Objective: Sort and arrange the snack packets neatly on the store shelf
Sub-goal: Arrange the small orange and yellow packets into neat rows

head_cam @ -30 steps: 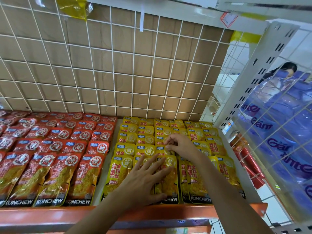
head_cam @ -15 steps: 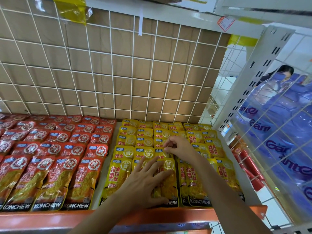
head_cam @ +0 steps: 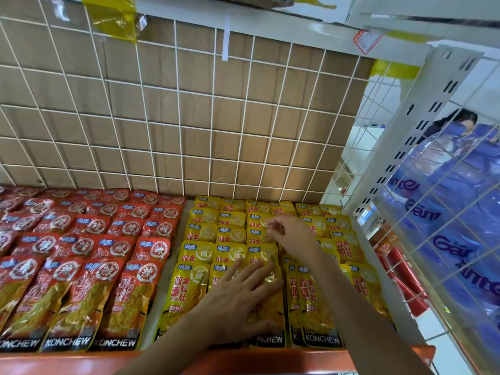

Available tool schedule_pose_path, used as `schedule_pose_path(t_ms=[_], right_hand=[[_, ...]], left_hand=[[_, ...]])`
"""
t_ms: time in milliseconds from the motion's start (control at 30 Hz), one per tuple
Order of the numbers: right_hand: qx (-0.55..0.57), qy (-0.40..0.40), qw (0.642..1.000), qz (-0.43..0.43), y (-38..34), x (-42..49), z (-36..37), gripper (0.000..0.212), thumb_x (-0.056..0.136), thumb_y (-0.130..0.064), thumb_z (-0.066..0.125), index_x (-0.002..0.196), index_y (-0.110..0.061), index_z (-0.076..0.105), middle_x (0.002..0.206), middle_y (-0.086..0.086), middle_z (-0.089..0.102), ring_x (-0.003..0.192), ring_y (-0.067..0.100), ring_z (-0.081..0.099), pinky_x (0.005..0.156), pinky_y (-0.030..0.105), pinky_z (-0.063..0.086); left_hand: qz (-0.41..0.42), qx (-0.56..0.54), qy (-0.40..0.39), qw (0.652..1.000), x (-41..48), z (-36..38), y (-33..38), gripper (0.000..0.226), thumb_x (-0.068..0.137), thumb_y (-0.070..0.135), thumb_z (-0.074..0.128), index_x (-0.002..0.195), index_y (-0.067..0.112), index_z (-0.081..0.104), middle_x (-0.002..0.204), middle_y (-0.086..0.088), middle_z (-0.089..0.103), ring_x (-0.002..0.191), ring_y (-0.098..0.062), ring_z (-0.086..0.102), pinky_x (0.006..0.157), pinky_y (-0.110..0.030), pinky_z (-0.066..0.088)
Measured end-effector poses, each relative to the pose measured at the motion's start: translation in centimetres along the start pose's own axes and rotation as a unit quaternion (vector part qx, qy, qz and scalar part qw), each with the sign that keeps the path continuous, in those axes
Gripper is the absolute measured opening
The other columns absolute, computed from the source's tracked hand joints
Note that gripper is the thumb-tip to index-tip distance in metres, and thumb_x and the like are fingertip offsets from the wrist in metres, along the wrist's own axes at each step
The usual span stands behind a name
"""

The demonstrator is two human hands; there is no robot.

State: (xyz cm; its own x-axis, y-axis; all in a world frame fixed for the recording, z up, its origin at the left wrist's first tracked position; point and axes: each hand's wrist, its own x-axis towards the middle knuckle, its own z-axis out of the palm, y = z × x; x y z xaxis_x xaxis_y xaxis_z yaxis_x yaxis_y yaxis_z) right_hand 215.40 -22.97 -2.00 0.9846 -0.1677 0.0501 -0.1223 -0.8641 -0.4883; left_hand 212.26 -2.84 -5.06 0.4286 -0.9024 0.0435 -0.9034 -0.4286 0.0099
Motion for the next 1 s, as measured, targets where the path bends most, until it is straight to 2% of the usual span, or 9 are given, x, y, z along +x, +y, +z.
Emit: schedule_pose_path(t_ms=[100, 200, 267, 400, 467, 533, 667, 833, 1000], right_hand=[[-0.015, -0.015, 1.000, -0.005, -0.4, 0.5, -0.1, 0.016, 0.088, -0.035, 0.060, 0.096, -0.022, 0.065, 0.104, -0.001, 0.059, 0.086, 0.009, 0.053, 0.076, 0.026, 0.045], [-0.039, -0.005, 0.999, -0.010, -0.6, 0.5, -0.4, 0.024, 0.084, -0.043, 0.062, 0.091, -0.020, 0.065, 0.102, -0.003, 0.053, 0.086, 0.011, 0.053, 0.075, 0.028, 0.045], [-0.030, -0.045, 0.998, -0.018, -0.5, 0.3, -0.4, 0.027, 0.082, -0.046, 0.063, 0.087, -0.020, 0.066, 0.100, -0.002, 0.056, 0.087, 0.012, 0.054, 0.078, 0.032, 0.047], [0.008, -0.119, 0.992, -0.027, -0.4, -0.2, -0.2, 0.016, 0.082, -0.040, 0.065, 0.071, -0.030, 0.059, 0.096, -0.004, 0.061, 0.089, 0.011, 0.056, 0.083, 0.036, 0.048], [0.015, -0.120, 0.992, -0.031, -0.6, -0.3, -0.2, 0.023, 0.083, -0.036, 0.065, 0.065, -0.036, 0.051, 0.096, -0.004, 0.063, 0.089, 0.011, 0.057, 0.083, 0.035, 0.048], [0.023, -0.117, 0.992, -0.030, -0.7, -0.3, -0.3, 0.026, 0.084, -0.033, 0.065, 0.064, -0.037, 0.050, 0.092, -0.006, 0.063, 0.087, 0.010, 0.058, 0.082, 0.034, 0.048], [0.045, -0.116, 0.992, -0.029, -0.6, -0.4, -0.2, 0.024, 0.086, -0.030, 0.063, 0.064, -0.035, 0.053, 0.087, -0.007, 0.064, 0.085, 0.008, 0.059, 0.081, 0.034, 0.049], [0.062, -0.113, 0.991, -0.024, -0.4, -0.5, -0.1, 0.022, 0.086, -0.028, 0.063, 0.066, -0.032, 0.055, 0.089, -0.007, 0.066, 0.087, 0.008, 0.060, 0.080, 0.031, 0.049], [0.072, -0.115, 0.991, -0.017, -0.3, -0.5, -0.1, 0.020, 0.086, -0.027, 0.064, 0.067, -0.028, 0.056, 0.087, -0.010, 0.065, 0.088, 0.008, 0.061, 0.078, 0.027, 0.048]], left_hand=[[0.004, 0.007, -0.006, 1.000, 0.0, -0.2, -0.1, 0.068, 0.087, 0.072, 0.012, 0.135, 0.038, 0.044, 0.139, 0.007, 0.049, 0.129, -0.011, 0.045, 0.110, -0.045, 0.029], [0.009, 0.002, -0.009, 1.000, 0.0, -0.3, -0.1, 0.067, 0.087, 0.073, 0.014, 0.136, 0.037, 0.043, 0.139, 0.007, 0.049, 0.129, -0.011, 0.043, 0.103, -0.040, 0.023], [0.013, 0.007, 0.002, 1.000, -0.1, -0.2, -0.1, 0.067, 0.087, 0.073, 0.015, 0.136, 0.037, 0.043, 0.139, 0.007, 0.049, 0.128, -0.011, 0.045, 0.103, -0.040, 0.024], [0.009, 0.009, 0.006, 1.000, -0.1, 0.1, 0.0, 0.067, 0.087, 0.073, 0.015, 0.137, 0.037, 0.042, 0.139, 0.007, 0.050, 0.128, -0.011, 0.046, 0.106, -0.046, 0.036], [0.010, 0.005, 0.005, 1.000, -0.2, 0.2, 0.0, 0.068, 0.087, 0.074, 0.016, 0.138, 0.036, 0.041, 0.140, 0.006, 0.048, 0.129, -0.012, 0.045, 0.108, -0.046, 0.030], [0.013, 0.004, 0.004, 1.000, -0.2, 0.2, -0.1, 0.067, 0.087, 0.073, 0.016, 0.138, 0.036, 0.041, 0.140, 0.005, 0.048, 0.129, -0.013, 0.045, 0.102, -0.042, 0.023], [0.015, -0.002, 0.000, 1.000, -0.2, 0.0, -0.1, 0.067, 0.087, 0.072, 0.017, 0.138, 0.035, 0.040, 0.140, 0.004, 0.048, 0.129, -0.013, 0.045, 0.102, -0.041, 0.022], [0.014, -0.003, 0.004, 1.000, -0.1, -0.1, 0.0, 0.066, 0.087, 0.071, 0.015, 0.136, 0.036, 0.043, 0.138, 0.005, 0.050, 0.127, -0.012, 0.047, 0.109, -0.046, 0.032], [0.013, -0.003, 0.007, 1.000, -0.2, -0.2, 0.0, 0.065, 0.087, 0.071, 0.016, 0.136, 0.037, 0.043, 0.137, 0.006, 0.051, 0.126, -0.011, 0.048, 0.100, -0.048, 0.040]])
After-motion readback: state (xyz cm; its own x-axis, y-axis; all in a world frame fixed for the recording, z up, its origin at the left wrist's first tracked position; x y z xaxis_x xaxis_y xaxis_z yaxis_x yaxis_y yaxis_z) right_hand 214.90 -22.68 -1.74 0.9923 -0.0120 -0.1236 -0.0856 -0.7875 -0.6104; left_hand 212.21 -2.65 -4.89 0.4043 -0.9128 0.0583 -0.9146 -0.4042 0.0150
